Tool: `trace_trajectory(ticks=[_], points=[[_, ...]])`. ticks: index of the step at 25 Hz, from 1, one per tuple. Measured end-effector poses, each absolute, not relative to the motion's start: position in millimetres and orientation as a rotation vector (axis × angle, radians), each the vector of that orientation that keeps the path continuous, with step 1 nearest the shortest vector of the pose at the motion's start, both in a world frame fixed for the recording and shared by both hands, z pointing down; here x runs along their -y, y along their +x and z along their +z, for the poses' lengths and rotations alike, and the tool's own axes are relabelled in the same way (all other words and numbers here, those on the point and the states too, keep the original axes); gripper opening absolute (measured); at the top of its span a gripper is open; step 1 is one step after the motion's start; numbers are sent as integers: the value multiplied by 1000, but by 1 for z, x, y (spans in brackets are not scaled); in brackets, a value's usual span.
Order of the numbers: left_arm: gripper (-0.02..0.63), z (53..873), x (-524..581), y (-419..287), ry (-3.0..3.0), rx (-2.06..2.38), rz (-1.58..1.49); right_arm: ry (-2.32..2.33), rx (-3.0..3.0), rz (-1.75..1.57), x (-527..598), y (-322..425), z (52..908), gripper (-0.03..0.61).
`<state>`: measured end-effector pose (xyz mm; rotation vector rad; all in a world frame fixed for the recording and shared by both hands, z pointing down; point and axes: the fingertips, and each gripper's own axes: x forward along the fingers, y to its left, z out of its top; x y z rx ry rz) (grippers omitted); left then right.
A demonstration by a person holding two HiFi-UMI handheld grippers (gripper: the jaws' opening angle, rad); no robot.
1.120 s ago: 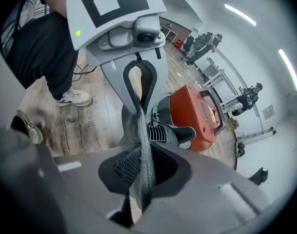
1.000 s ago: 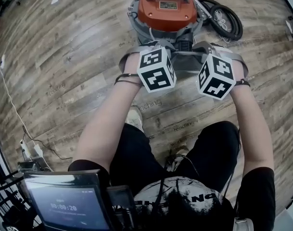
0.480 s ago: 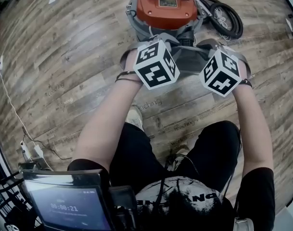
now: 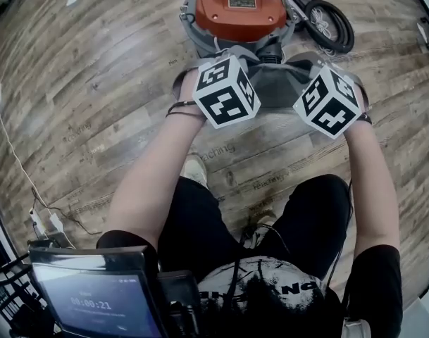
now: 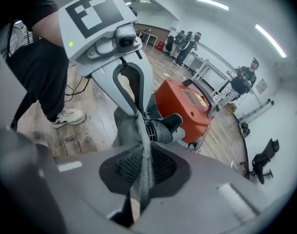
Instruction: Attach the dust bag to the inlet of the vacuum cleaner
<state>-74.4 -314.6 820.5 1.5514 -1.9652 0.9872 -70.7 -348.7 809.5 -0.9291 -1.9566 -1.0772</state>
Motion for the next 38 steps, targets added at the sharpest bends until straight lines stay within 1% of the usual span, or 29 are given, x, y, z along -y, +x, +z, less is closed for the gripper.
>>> trace_trajectory(ticks=[4,7,11,14,16,25,29,31,35,38], points=[[34,806,330,-76,1589,2008,1015,-870,2009,-964,366,-70,824,31],[32,802,332,-76,1590,2022,1021,-855,2021,-970,367,-73,824,32],[30,816,315,-78,1566,1982,884,-872,2018,-1114,351,-79,809,32],[29,836,305,-75,1526,1932,892,-899,1962,-1272,332,-81,802,32],[29,840,304,-76,1516,1929,900,-908,1946,-1313,328,-82,800,32],[28,794,334,-76,1591,2104,806,-800,2018,-1127,368,-83,822,38],[29,799,330,-80,1571,2099,816,-807,2066,-1064,364,-82,816,35],[29,807,320,-81,1558,2061,782,-826,2088,-1087,353,-84,807,34],[26,828,308,-75,1533,1979,757,-854,2055,-1245,333,-85,797,35],[26,827,314,-76,1538,1983,841,-846,2066,-1262,340,-80,799,34]])
